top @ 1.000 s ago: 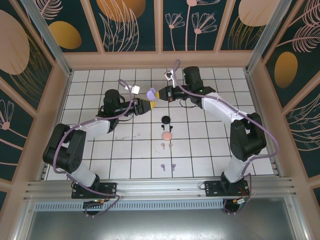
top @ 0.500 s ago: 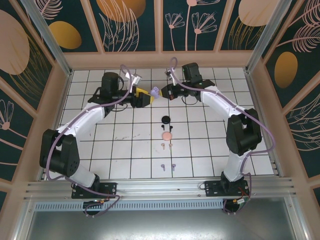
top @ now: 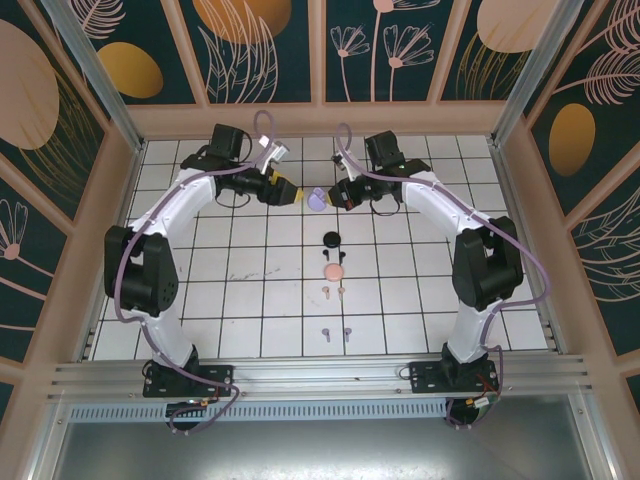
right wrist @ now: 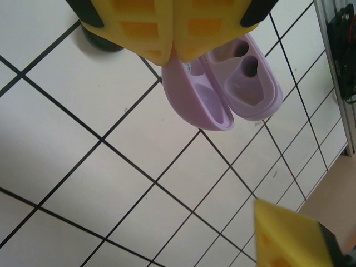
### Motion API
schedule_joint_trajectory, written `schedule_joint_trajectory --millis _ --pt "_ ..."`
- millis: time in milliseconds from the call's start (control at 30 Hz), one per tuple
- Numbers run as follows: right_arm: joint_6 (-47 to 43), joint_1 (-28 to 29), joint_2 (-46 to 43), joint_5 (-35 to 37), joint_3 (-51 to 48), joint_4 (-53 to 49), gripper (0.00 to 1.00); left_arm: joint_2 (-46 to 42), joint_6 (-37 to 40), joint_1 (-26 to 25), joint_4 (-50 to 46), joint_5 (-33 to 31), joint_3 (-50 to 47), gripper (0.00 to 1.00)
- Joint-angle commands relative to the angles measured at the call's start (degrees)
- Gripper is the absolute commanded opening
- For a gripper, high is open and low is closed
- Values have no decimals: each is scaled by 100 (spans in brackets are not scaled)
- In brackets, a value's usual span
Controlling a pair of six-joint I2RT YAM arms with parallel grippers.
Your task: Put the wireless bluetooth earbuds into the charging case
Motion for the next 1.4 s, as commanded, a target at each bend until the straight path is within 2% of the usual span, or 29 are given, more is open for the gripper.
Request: schedule_joint_trajectory --millis 0,200,600,967,1167,1367 --pt "-304 -12 86 -275 171 -263 0 85 529 -7 -733 463 248 69" --pt "-388 67 184 -356 327 -403 0 240 604 -48 -774 700 318 63" --pt "-489 260 365 -363 688 -624 0 676 923 -251 -1164 793 650 62" --pt "-507 299 483 -343 864 -700 0 838 1050 -262 -1294 862 724 48" --pt "-502 313 501 -345 907 -703 0 869 1088 -271 -1335 867 742 46" --pt "-494 339 512 -326 943 -722 0 889 1086 -280 -1323 877 774 39"
